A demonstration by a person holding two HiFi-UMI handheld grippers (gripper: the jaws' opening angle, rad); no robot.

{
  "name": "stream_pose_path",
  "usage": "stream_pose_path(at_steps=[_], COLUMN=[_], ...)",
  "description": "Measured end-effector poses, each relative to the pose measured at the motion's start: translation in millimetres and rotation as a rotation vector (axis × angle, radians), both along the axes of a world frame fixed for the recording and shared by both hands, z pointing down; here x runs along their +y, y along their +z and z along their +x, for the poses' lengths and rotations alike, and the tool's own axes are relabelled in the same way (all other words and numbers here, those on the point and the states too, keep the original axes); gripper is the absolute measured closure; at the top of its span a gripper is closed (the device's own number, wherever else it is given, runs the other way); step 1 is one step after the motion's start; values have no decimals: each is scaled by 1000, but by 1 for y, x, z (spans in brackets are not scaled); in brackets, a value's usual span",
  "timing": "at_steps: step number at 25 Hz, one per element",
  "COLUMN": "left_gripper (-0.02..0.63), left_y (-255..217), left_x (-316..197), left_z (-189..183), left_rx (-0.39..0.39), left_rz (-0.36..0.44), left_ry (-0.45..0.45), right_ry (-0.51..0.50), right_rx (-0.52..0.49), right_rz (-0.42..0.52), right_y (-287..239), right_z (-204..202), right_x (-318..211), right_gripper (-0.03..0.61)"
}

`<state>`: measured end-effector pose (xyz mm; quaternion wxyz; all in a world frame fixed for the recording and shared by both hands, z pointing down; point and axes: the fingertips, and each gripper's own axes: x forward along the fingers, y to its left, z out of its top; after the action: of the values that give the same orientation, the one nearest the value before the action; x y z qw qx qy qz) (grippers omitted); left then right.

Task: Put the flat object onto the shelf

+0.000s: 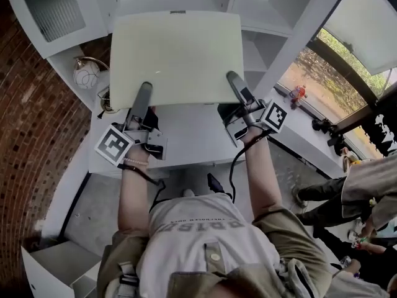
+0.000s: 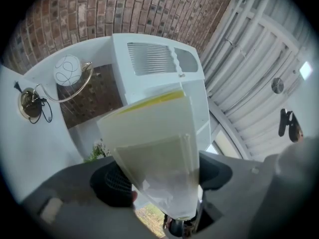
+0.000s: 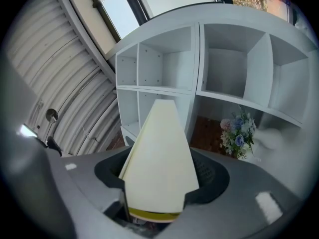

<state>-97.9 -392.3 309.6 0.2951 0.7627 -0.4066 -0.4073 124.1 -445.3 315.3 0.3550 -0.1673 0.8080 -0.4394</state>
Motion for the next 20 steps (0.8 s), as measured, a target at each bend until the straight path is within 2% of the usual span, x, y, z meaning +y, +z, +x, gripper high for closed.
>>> stream_pose_path(at_steps=[9, 14, 20], left_gripper=[244, 245, 249], left_y=[-21, -28, -28], left_x=[-44, -72, -101], left_z=[-8, -28, -40], left_rx=[-16, -12, 36], left_rz=[4, -23, -67], left_ry=[-53, -78, -52], right_ry=[-37, -37, 5], right_rx=[-9, -16, 4], right_rz=[-24, -68, -134], right_y=[-15, -20, -22], right_z=[-9, -27, -37], right_x=[-55, -84, -104], right_gripper=[273, 273, 270])
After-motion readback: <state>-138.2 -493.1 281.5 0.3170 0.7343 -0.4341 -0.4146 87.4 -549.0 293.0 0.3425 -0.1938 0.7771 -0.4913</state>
